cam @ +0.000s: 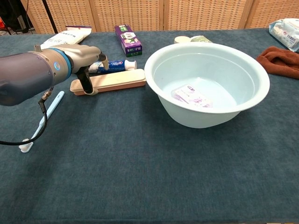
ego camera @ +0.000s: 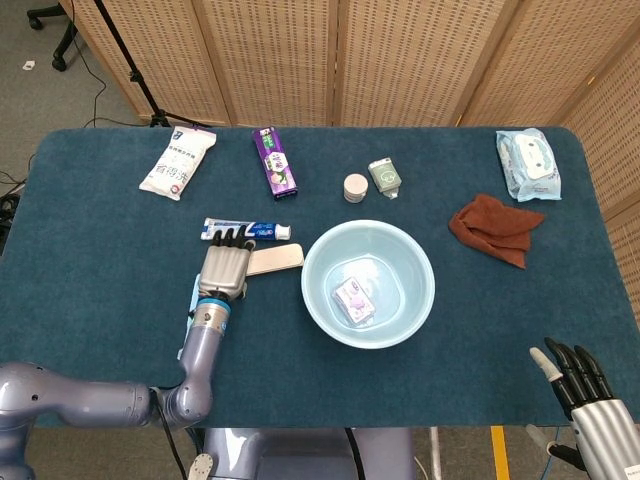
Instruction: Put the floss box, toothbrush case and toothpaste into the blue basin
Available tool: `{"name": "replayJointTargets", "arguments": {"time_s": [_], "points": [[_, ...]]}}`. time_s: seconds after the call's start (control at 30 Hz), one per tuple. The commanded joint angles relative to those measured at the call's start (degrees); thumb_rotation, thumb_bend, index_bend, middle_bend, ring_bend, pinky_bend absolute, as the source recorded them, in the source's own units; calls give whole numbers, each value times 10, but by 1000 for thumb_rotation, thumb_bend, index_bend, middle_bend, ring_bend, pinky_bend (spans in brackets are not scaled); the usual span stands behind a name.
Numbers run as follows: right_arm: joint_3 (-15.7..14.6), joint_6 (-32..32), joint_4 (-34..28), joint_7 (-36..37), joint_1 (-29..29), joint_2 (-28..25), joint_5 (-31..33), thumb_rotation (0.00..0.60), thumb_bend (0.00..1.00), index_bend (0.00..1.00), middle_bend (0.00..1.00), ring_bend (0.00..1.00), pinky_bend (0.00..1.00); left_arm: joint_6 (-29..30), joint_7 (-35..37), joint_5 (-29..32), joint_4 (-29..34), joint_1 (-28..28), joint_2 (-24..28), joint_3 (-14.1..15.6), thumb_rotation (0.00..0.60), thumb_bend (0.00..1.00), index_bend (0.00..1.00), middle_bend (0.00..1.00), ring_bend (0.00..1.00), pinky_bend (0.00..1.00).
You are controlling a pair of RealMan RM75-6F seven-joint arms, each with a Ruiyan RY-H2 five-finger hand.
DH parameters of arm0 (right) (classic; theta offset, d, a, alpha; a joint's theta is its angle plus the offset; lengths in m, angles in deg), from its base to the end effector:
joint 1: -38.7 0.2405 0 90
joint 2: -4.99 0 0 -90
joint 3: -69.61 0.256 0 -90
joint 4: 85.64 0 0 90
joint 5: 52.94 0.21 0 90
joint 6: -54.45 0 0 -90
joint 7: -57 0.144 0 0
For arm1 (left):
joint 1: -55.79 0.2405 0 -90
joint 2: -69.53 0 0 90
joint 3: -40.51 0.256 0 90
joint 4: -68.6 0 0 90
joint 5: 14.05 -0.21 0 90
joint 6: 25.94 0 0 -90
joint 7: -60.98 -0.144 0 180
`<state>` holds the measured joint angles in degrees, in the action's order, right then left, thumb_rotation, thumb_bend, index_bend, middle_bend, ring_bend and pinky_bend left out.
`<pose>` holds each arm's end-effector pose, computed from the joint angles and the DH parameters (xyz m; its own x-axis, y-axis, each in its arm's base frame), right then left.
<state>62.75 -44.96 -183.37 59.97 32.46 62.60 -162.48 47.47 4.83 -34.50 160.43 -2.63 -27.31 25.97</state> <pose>-0.2693 -0.0828 0.1759 0.3224 -0.0145 0.9465 -0.9246 -0.2192 0.3116 -0.0872 0.3532 -0.0376 0.5914 0.3211 0.7397 0.7995 -0.1141 -0.5897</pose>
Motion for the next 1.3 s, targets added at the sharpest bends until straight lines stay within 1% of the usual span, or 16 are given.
{"name": "replayJointTargets", "arguments": {"time_s": [0.03,0.33,0.6,0.73,0.8,0.9,0.97,1.03,1.07,1.17,1.3], "points": [[0,1,0,0,0,0,0,600,131,0,0,0,0,-4,-4,4,-8,0,-5,1,600,323,220,0,0,74],[0,-1,0,3,0,-1,2,600,131,0,0,0,0,-9,-10,4,-33,-2,-20,-1,600,327,226,0,0,74],[0,0,0,4,1,-1,2,600,131,0,0,0,0,-14,-21,5,-63,-8,-45,-3,600,333,238,0,0,74],[0,0,0,5,1,-2,3,600,131,0,0,0,0,-15,-22,0,-74,-7,-57,-2,600,340,261,0,0,75],[0,0,0,6,1,-2,3,600,131,0,0,0,0,-12,-16,-16,-81,-6,-64,1,600,349,290,0,0,89],[0,-1,0,8,1,-3,3,600,131,0,0,0,0,-2,-4,-50,-96,-2,-76,9,600,370,364,9,8,165],[0,-2,0,8,1,-3,3,600,131,0,0,0,0,4,4,-68,-105,2,-81,11,600,388,426,62,52,223],[0,-2,0,8,1,-3,2,600,131,0,0,0,0,14,18,-95,-115,6,-88,12,600,411,524,161,136,289],[0,-2,0,8,1,-3,2,600,131,0,0,0,0,15,21,-101,-117,8,-89,13,600,422,566,195,167,311],[0,-2,0,6,1,-2,2,600,131,0,0,0,0,19,27,-125,-120,14,-90,16,600,436,628,237,205,339],[-1,-2,0,5,0,-2,1,600,131,0,0,0,0,26,29,-149,-119,20,-89,16,600,448,685,286,249,372]]}}
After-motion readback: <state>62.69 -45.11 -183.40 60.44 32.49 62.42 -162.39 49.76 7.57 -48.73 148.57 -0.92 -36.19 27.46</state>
